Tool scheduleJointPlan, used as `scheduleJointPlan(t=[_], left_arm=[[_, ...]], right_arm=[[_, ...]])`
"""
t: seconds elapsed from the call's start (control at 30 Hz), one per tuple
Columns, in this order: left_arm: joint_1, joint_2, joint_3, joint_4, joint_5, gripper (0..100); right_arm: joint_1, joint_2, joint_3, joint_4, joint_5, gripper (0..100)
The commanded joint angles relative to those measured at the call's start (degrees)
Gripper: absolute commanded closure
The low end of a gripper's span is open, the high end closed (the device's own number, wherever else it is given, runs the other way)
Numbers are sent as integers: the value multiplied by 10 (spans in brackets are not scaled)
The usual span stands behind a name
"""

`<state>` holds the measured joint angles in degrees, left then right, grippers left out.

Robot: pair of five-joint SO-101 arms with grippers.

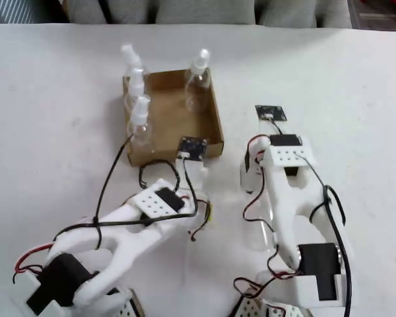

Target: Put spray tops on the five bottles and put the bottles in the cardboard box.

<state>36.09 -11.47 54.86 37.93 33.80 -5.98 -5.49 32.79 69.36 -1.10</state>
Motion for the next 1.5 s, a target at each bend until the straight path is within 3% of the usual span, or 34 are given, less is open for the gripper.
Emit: scheduleJointPlan(t=[0.0,0.3,0.5,0.73,1.47], left_arm=[[-8,-1,-6,-15,-8,951],[-8,-1,-6,-15,-9,951],[-9,1,-13,-14,-9,951],[-9,1,-13,-14,-9,951],[-9,1,-13,-12,-9,950]], right_arm=[[5,0,-22,15,7,829],[9,0,-58,66,55,822],[3,0,-57,87,88,709],[-7,0,-40,86,121,729],[-6,7,37,13,124,728]])
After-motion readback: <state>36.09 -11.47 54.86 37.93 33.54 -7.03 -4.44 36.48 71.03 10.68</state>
